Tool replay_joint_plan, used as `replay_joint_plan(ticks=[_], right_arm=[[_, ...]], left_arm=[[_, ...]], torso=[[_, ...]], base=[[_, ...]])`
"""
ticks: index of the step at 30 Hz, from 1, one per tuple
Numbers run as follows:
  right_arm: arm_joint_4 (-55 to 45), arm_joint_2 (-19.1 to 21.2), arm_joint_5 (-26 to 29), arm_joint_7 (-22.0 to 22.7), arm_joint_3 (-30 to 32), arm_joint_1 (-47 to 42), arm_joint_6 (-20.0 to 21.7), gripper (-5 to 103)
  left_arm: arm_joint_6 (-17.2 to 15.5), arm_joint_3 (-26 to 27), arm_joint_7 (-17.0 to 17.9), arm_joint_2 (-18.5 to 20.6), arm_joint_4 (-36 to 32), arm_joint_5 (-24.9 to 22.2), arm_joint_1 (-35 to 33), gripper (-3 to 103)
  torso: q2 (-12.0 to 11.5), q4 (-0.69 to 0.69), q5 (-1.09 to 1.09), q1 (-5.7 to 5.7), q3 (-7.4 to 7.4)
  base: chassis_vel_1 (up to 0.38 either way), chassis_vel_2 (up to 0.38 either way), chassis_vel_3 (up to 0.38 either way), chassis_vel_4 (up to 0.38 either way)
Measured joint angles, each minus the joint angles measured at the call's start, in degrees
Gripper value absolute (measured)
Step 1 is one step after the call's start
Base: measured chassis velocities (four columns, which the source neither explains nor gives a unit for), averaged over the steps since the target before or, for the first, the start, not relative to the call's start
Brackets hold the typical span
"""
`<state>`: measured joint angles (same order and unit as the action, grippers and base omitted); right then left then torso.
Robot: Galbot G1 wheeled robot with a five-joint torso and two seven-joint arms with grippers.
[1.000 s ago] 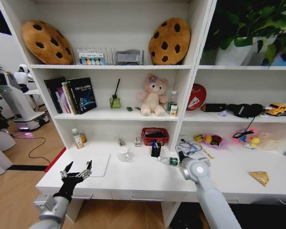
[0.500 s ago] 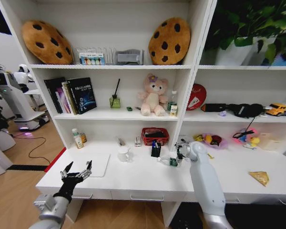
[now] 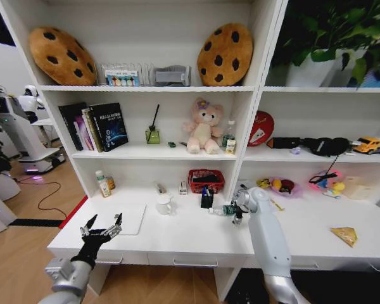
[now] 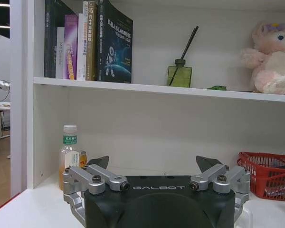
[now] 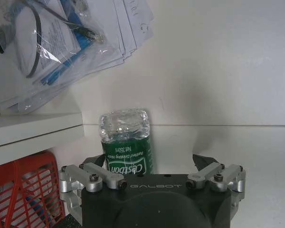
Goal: Organize the objects on the table.
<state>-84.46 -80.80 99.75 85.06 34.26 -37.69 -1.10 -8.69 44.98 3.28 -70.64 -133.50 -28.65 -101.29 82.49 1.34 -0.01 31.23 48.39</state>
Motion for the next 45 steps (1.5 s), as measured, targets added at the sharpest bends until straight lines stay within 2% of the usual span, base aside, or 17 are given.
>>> replay_joint_plan(ticks=[3, 7, 11, 13, 27, 30, 31, 33, 34, 36, 37, 39, 40, 41, 42, 43, 45], right_arm=[[0.6, -0.3, -0.2, 0.0, -0.1, 0.4, 0.1, 103], [2.0, -0.2, -0.5, -1.2, -0.7, 1.1, 0.2, 81], [2.9, -0.1, -0.6, -1.9, -1.3, 1.6, 0.2, 78], [2.9, -0.1, -0.6, -1.9, -1.5, 1.7, 0.2, 84], [-1.3, 0.9, -1.5, -4.6, -4.4, -1.4, 1.2, 33], [-12.7, 1.7, -12.7, -12.1, -5.9, -8.8, 9.0, 27], [-12.7, 1.7, -12.7, -12.1, -5.9, -8.8, 9.0, 27], [-21.4, 2.6, -21.7, -18.3, -7.3, -15.2, 16.8, 21], [-21.4, 2.6, -21.7, -18.3, -7.3, -15.2, 16.8, 21], [-28.7, 4.5, -27.5, -24.7, -8.0, -20.3, 24.7, 21], [-28.7, 4.5, -27.5, -24.7, -8.0, -20.3, 24.7, 21], [-38.4, 8.5, -37.7, -42.6, -6.7, -29.4, 34.9, 21], [-38.4, 8.5, -37.7, -42.6, -6.7, -29.4, 34.9, 21], [-41.3, 11.3, -48.5, -53.3, -6.1, -34.5, 36.5, 21], [-42.0, 12.5, -54.8, -58.5, -6.0, -36.5, 35.9, 21], [-42.0, 12.5, -54.8, -58.5, -6.0, -36.5, 35.9, 21], [-42.9, 14.8, -68.5, -68.7, -5.9, -39.6, 32.6, 21]], left_arm=[[0.0, 0.0, 0.0, 0.0, 0.0, 0.0, 0.0, 100], [0.0, 0.0, 0.0, 0.0, 0.0, 0.0, 0.0, 100], [0.0, 0.0, 0.0, 0.0, 0.0, 0.0, 0.0, 100], [0.0, 0.0, 0.0, 0.0, 0.0, 0.0, 0.0, 100], [0.0, 0.0, 0.0, 0.0, 0.0, 0.0, 0.0, 100], [0.0, 0.0, 0.0, 0.0, 0.0, 0.0, 0.0, 100], [0.0, 0.0, 0.0, 0.0, 0.0, 0.0, 0.0, 100], [0.0, 0.0, 0.0, 0.0, 0.0, 0.0, 0.0, 100], [0.0, 0.0, 0.0, 0.0, 0.0, 0.0, 0.0, 100], [0.0, 0.0, 0.0, 0.0, 0.0, 0.0, 0.0, 100], [0.0, 0.0, 0.0, 0.0, 0.0, 0.0, 0.0, 100], [0.0, 0.0, 0.0, 0.0, 0.0, 0.0, 0.0, 100], [0.0, 0.0, 0.0, 0.0, 0.0, 0.0, 0.0, 100], [0.0, 0.0, 0.0, 0.0, 0.0, 0.0, 0.0, 100], [0.0, 0.0, 0.0, 0.0, 0.0, 0.0, 0.0, 100], [0.0, 0.0, 0.0, 0.0, 0.0, 0.0, 0.0, 100], [0.0, 0.0, 0.0, 0.0, 0.0, 0.0, 0.0, 100]], torso=[[0.0, 0.00, 0.00, 0.00, 0.00], [0.0, 0.00, -0.02, -0.01, -0.01], [0.0, 0.00, -0.02, -0.01, -0.02], [0.0, 0.00, -0.02, -0.01, -0.02], [0.0, -0.03, 0.05, 0.00, 0.02], [0.0, 0.00, 0.02, 0.01, 0.01], [0.0, 0.00, 0.02, 0.01, 0.01], [0.0, 0.01, 0.03, 0.00, 0.01], [0.0, 0.01, 0.03, 0.00, 0.01], [0.0, -0.01, 0.03, -0.01, 0.00], [0.0, -0.01, 0.03, -0.01, 0.00], [0.0, -0.01, 0.00, -0.01, -0.01], [0.0, -0.01, 0.00, -0.01, -0.01], [0.0, 0.05, 0.00, -0.01, -0.01], [0.0, 0.05, 0.01, -0.02, -0.01], [0.0, 0.05, 0.01, -0.02, -0.01], [0.0, 0.01, 0.01, -0.02, -0.01]], base=[[0.000, 0.000, 0.000, 0.000], [0.000, 0.000, 0.000, 0.000], [0.000, 0.000, 0.000, 0.000], [0.000, 0.000, 0.000, 0.000], [0.000, 0.000, 0.000, 0.000], [0.000, 0.000, 0.000, 0.000], [0.000, 0.000, 0.000, 0.000], [0.000, 0.000, 0.000, 0.000], [0.000, 0.000, 0.000, 0.000], [0.000, 0.000, 0.000, 0.000], [0.000, 0.000, 0.000, 0.000], [0.000, 0.000, 0.000, 0.000], [0.000, 0.000, 0.000, 0.000], [0.000, 0.000, 0.000, 0.000], [0.000, 0.000, 0.000, 0.000], [0.000, 0.000, 0.000, 0.000], [0.000, 0.000, 0.000, 0.000]])
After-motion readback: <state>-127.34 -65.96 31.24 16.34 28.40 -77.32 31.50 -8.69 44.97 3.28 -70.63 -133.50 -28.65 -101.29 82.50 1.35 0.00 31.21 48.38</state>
